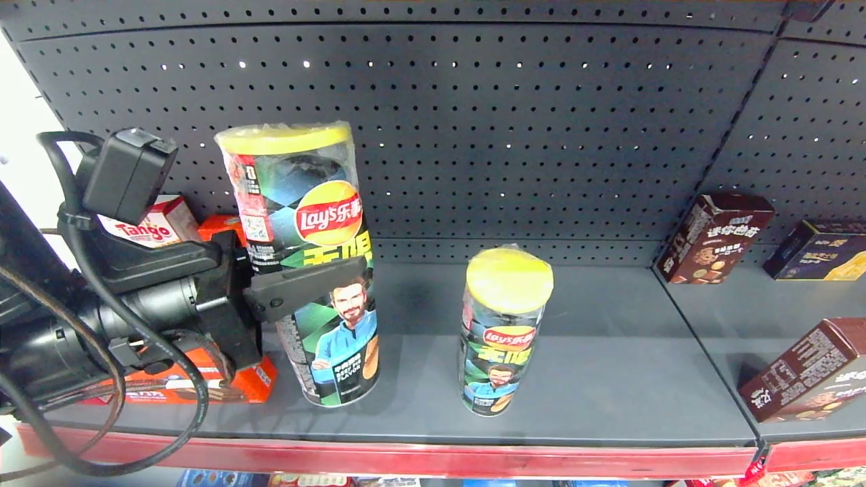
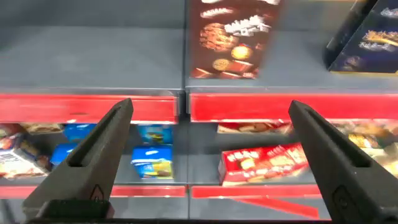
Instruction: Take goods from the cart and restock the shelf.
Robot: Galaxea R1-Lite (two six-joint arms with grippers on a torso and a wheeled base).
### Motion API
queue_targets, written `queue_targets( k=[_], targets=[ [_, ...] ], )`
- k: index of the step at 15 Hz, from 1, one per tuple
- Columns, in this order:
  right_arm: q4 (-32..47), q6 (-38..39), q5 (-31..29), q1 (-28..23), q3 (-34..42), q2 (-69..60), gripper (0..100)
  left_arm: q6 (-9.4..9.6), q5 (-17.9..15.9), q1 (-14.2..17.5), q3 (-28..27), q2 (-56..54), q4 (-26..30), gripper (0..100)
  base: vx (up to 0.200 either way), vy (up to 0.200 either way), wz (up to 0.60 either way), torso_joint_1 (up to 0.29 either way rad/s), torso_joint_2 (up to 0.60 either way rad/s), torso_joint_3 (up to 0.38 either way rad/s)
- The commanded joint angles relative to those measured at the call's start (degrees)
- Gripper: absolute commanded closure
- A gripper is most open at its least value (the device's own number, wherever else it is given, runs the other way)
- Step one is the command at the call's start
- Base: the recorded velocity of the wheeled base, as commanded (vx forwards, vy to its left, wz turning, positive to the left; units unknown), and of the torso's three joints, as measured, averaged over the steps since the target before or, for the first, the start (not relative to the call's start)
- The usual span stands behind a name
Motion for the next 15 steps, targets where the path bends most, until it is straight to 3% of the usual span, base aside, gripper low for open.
queue_targets(
  k=[1,4,12,13,15],
  targets=[
    [0.2,-1.3,5.0,0.0,0.1,-0.1,0,-0.01,0.0,0.0,1.3,-1.0,-0.1,100,0.000,0.000,0.00,0.000,0.00,0.000],
    [3.8,3.0,2.8,0.0,0.0,0.0,0,0.17,-0.2,-0.4,1.6,-1.4,-0.1,100,0.000,0.000,0.00,0.000,0.00,0.000],
    [3.7,3.0,2.8,0.0,0.1,0.0,0,0.43,-1.3,-4.0,-1.1,-1.4,0.0,100,0.000,0.000,0.00,0.000,0.00,0.000],
    [3.7,3.0,2.8,0.0,0.1,0.0,0,2.89,-1.3,-4.0,-1.3,-0.5,0.5,100,0.000,0.000,0.00,0.000,0.00,0.000],
    [3.7,3.0,2.8,0.0,0.1,0.0,0,5.97,-1.5,-3.7,-2.4,2.4,-0.1,100,0.000,0.000,0.00,0.000,0.00,0.000]
  ],
)
